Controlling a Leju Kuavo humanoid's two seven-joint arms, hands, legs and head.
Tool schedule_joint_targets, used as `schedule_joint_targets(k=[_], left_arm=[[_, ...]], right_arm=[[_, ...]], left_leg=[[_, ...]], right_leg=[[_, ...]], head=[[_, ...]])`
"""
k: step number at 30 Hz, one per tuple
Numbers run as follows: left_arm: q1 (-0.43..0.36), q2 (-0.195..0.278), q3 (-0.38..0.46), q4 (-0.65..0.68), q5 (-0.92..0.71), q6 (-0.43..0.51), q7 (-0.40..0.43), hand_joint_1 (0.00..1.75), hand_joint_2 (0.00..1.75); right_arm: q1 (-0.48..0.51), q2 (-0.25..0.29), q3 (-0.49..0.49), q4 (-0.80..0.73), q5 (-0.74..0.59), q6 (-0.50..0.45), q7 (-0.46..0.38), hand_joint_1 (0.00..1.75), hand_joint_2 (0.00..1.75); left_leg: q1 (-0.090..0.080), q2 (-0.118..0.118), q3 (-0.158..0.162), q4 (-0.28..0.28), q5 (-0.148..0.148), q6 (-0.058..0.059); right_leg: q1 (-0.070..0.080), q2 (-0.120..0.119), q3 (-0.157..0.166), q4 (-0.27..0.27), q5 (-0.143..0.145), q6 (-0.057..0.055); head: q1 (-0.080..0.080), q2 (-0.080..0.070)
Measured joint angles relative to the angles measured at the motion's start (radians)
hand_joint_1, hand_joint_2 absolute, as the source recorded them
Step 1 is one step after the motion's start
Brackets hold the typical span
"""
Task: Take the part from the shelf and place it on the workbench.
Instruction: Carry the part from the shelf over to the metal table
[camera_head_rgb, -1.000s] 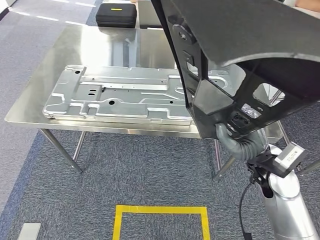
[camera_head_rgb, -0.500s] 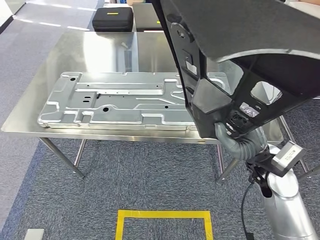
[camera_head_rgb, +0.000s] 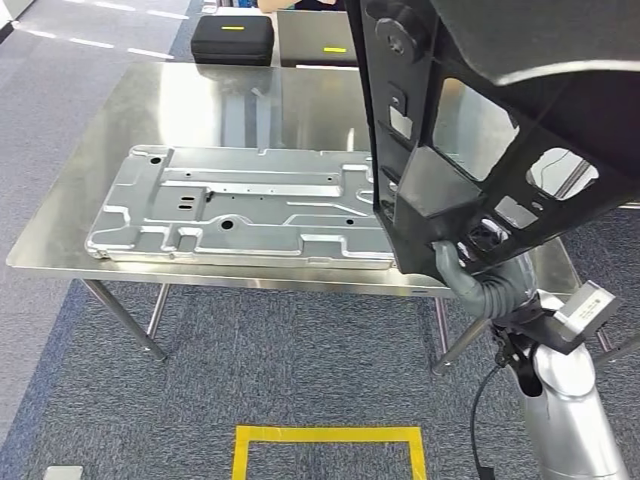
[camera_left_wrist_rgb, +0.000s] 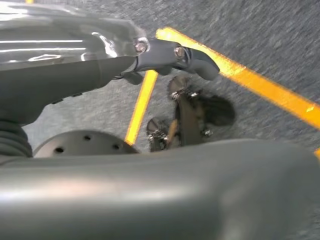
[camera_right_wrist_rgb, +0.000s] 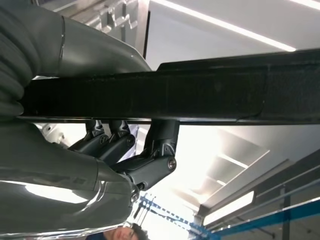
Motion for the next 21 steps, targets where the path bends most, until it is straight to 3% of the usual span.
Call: schedule_joint_targets(k=[2, 3, 4, 6, 7, 8, 12, 14, 17, 18, 19, 21], left_arm=[[0.0, 0.0, -0.001, 0.0, -0.001, 0.0, 0.0, 0.0, 1.75], [0.001, 0.0, -0.001, 0.0, -0.001, 0.0, 0.0, 0.0, 1.75], [0.001, 0.0, -0.002, 0.0, -0.001, 0.0, 0.0, 0.0, 1.75], [0.002, 0.0, -0.003, 0.0, -0.001, 0.0, 0.0, 0.0, 1.75], [0.002, -0.001, -0.005, 0.0, -0.001, 0.0, 0.001, 0.0, 1.75], [0.001, -0.001, -0.006, 0.0, -0.001, 0.0, 0.001, 0.0, 1.75], [-0.001, -0.001, -0.009, 0.0, -0.002, 0.0, 0.001, 0.0, 1.75], [-0.002, -0.001, -0.009, 0.0, -0.003, 0.0, 0.001, 0.0, 1.75], [0.001, -0.001, -0.009, 0.0, -0.003, 0.0, 0.001, 0.0, 1.75], [0.002, -0.001, -0.009, 0.0, -0.003, 0.0, 0.001, 0.0, 1.75], [0.002, -0.001, -0.009, 0.0, -0.003, 0.0, 0.001, 0.0, 1.75], [0.003, -0.001, -0.009, 0.0, -0.003, 0.0, 0.001, 0.0, 1.75]], right_arm=[[0.007, 0.004, 0.0, 0.0, 0.017, -0.005, 0.001, 1.75, 1.75], [0.01, 0.006, 0.0, 0.0, 0.021, -0.006, 0.001, 1.75, 1.75], [0.011, 0.007, 0.0, 0.0, 0.021, -0.006, 0.001, 1.75, 1.75], [0.01, 0.009, 0.0, 0.0, 0.021, -0.006, 0.001, 1.75, 1.75], [0.009, 0.009, 0.0, -0.001, 0.021, -0.006, 0.001, 1.75, 1.75], [0.009, 0.009, 0.0, -0.001, 0.021, -0.006, 0.001, 1.75, 1.75], [0.009, 0.011, -0.001, -0.003, 0.021, -0.006, 0.001, 1.75, 1.75], [0.007, 0.012, -0.001, -0.007, 0.021, -0.005, 0.001, 1.75, 1.75], [0.009, 0.016, 0.0, -0.008, 0.021, -0.005, 0.001, 1.75, 1.75], [0.01, 0.016, 0.0, -0.008, 0.021, -0.005, 0.001, 1.75, 1.75], [0.011, 0.016, 0.0, -0.008, 0.021, -0.005, 0.001, 1.75, 1.75], [0.011, 0.017, 0.0, -0.008, 0.021, -0.005, 0.001, 1.75, 1.75]], left_leg=[[-0.002, 0.001, 0.003, 0.0, -0.004, 0.005], [-0.002, 0.001, 0.006, 0.0, -0.007, 0.005], [-0.002, 0.001, 0.01, 0.001, -0.01, 0.004], [-0.003, 0.001, 0.022, 0.001, -0.02, -0.002], [-0.004, 0.001, 0.026, 0.002, -0.025, -0.007], [-0.005, 0.001, 0.028, 0.002, -0.028, -0.013], [-0.005, 0.003, 0.033, 0.002, -0.038, -0.032], [-0.002, 0.003, 0.006, 0.062, -0.071, -0.044], [0.004, 0.003, -0.103, 0.249, -0.132, -0.057], [0.004, 0.003, -0.125, 0.274, -0.124, -0.058], [0.005, 0.003, -0.128, 0.261, -0.096, -0.057], [0.004, 0.002, -0.09, 0.148, -0.009, -0.05]], right_leg=[[0.001, 0.0, -0.062, 0.105, -0.027, 0.001], [0.001, 0.0, -0.074, 0.115, -0.014, 0.001], [0.001, 0.0, -0.067, 0.086, 0.017, 0.001], [0.004, -0.004, -0.015, -0.04, 0.093, -0.005], [0.006, -0.006, 0.008, -0.094, 0.113, -0.009], [0.009, -0.008, 0.022, -0.127, 0.12, -0.013], [0.008, -0.003, 0.031, -0.141, 0.111, -0.028], [0.002, -0.005, 0.04, -0.146, 0.107, -0.038], [0.001, -0.005, 0.051, -0.146, 0.096, -0.045], [0.001, -0.004, 0.057, -0.146, 0.091, -0.045], [0.001, -0.002, 0.065, -0.146, 0.086, -0.044], [0.0, 0.0, 0.086, -0.146, 0.071, -0.04]], head=[[0.0, 0.0], [0.0, 0.0], [0.0, 0.0], [0.0, 0.0], [0.0, 0.0], [0.0, 0.0], [-0.001, 0.0], [-0.001, 0.0], [-0.001, 0.0], [-0.001, 0.0], [-0.001, 0.0], [-0.001, 0.0]])
